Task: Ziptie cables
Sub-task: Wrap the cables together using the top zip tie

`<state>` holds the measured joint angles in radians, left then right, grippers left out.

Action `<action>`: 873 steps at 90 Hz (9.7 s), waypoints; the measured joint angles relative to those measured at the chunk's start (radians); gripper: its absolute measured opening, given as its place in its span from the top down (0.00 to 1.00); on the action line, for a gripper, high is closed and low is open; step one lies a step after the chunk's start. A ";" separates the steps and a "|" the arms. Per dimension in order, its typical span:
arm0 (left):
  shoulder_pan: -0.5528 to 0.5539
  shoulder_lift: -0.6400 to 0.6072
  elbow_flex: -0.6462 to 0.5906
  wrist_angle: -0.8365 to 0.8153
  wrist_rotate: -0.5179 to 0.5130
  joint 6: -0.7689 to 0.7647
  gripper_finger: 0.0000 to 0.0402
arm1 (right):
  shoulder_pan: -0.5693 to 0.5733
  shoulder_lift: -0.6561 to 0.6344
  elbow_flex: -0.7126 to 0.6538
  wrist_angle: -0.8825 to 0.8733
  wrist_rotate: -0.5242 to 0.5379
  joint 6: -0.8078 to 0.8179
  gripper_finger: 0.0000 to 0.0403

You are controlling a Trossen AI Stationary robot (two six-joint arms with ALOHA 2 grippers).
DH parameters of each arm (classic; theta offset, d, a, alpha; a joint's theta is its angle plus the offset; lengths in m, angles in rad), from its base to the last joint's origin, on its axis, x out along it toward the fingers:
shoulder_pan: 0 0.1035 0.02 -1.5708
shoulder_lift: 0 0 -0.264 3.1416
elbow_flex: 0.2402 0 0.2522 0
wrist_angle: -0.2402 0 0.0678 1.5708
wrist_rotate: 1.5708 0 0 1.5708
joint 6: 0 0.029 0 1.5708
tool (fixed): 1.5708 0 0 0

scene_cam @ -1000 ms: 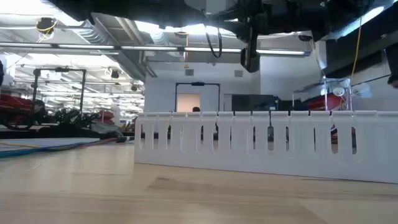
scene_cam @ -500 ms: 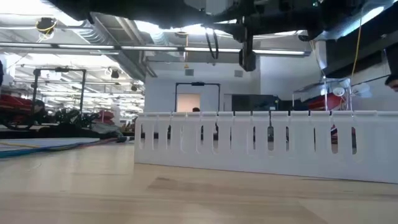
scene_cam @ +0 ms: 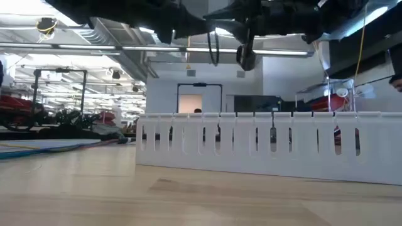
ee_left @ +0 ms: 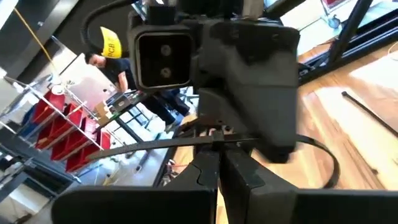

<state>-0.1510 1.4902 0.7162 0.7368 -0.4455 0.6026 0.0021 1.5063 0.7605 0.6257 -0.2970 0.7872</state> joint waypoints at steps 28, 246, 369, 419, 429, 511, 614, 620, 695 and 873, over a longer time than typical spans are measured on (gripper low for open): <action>0.001 0.000 0.000 0.009 -0.010 -0.036 1.00 | -0.117 -0.237 0.001 -0.418 -0.181 -0.256 0.61; 0.013 -0.002 0.001 -0.312 -0.036 -0.234 1.00 | -0.260 0.001 0.450 -0.703 -0.113 -0.846 1.00; 0.026 0.044 -0.006 -0.387 -0.059 -0.341 1.00 | -0.120 -0.094 -0.058 -0.457 0.109 -0.733 0.52; 0.085 0.244 -0.002 -0.301 0.026 -0.526 0.92 | -0.068 -0.025 -0.226 -0.229 0.177 -0.685 0.53; 0.106 0.230 0.048 -0.425 0.062 -0.607 0.83 | -0.068 -0.012 -0.227 -0.230 0.191 -0.693 0.53; 0.299 0.103 0.261 -1.442 0.067 -0.956 0.61 | -0.068 0.037 -0.227 -0.234 0.201 -0.714 0.53; 0.298 -0.018 0.032 -1.080 0.263 -0.959 0.99 | -0.068 0.037 -0.224 -0.202 0.219 -0.744 0.53; 0.257 -0.048 0.045 -1.081 0.255 -0.944 0.99 | -0.068 0.037 -0.214 -0.165 0.232 -0.743 0.53; -0.046 -0.075 0.061 -1.145 0.148 -1.109 0.99 | -0.083 0.501 0.314 -0.628 0.458 -0.520 0.66; -0.078 -0.077 0.083 -0.774 -0.073 -0.746 0.97 | -0.084 0.274 0.165 0.031 0.160 -0.473 1.00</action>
<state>-0.2288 1.4132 0.7990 -0.0373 -0.5182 -0.1431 -0.0818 1.7807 0.9254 0.6566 -0.1368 0.3145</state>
